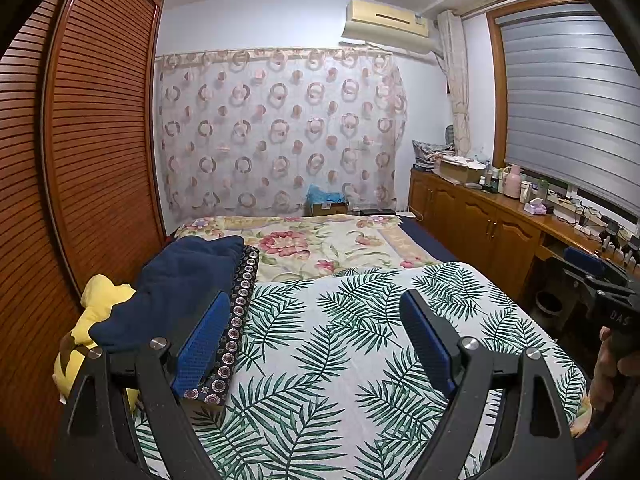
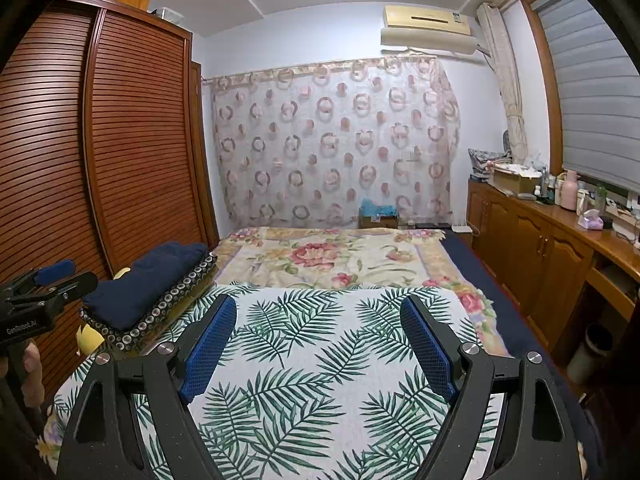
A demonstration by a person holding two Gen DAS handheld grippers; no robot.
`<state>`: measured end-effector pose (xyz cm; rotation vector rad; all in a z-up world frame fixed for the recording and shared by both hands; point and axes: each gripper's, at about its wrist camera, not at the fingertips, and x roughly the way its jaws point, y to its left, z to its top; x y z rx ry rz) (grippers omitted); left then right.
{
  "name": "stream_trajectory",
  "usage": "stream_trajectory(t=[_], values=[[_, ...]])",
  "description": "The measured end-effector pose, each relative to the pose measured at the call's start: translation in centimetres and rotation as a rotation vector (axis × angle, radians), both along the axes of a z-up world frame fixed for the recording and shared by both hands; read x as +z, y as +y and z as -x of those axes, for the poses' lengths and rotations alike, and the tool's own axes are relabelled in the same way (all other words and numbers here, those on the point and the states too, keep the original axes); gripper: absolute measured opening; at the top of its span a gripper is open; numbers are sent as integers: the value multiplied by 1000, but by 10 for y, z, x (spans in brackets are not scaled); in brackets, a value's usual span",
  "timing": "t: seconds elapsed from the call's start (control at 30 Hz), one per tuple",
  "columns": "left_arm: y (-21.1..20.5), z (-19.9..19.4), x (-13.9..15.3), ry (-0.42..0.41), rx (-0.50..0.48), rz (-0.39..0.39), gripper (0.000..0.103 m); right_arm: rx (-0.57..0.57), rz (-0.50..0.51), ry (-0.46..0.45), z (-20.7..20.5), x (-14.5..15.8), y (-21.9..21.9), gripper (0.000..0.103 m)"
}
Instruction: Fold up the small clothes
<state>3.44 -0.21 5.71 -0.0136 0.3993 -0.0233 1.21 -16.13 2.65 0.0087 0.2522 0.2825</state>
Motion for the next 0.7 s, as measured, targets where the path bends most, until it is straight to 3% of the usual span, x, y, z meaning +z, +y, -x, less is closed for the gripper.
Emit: stream_trajectory(t=[0.7], values=[[2,0,-1,-1,3,-1,87,4,-2,1,-2,-2,-5,85]])
